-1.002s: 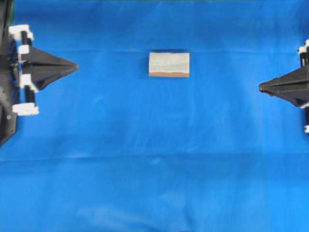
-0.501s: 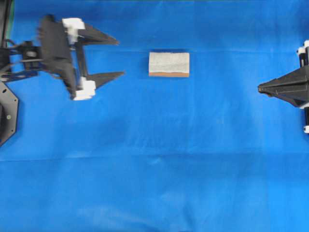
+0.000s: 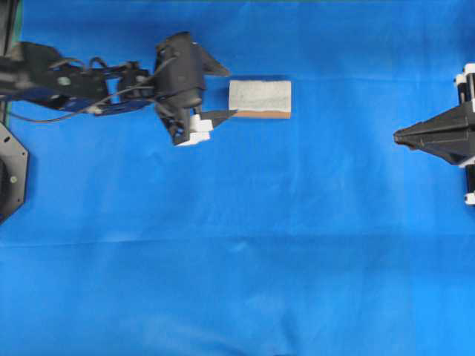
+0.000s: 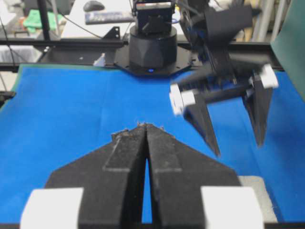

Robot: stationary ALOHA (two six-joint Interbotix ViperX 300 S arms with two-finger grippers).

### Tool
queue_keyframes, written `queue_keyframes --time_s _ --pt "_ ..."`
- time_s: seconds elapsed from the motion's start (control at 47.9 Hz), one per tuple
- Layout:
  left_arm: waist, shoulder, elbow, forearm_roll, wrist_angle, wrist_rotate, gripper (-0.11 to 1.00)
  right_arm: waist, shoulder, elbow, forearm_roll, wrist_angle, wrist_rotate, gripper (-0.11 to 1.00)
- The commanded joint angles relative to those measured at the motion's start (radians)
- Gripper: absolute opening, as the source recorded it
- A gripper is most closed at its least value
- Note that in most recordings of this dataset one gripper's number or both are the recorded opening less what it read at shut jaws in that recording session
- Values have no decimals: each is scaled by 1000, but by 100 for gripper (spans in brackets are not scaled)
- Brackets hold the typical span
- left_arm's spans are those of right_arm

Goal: Hand over the sponge with the left arm and wipe it with the right arm.
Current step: 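Move the left gripper to the sponge and close on its near end, then lift the sponge with the left gripper and hold it toward center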

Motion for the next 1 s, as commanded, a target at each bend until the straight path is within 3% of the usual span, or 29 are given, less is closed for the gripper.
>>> queue_keyframes --time_s 0.0,0.334,0.876,0.981 --pt "3 43 -51 0 -5 2 94 2 6 -23 0 -5 0 0" --pt "41 167 -115 0 -3 9 94 0 12 -21 2 -6 0 0" --pt "46 195 -132 -2 21 8 94 0 32 -18 0 -8 0 0" --pt "46 196 -152 -2 66 -3 86 0 32 -20 0 -6 0 0"
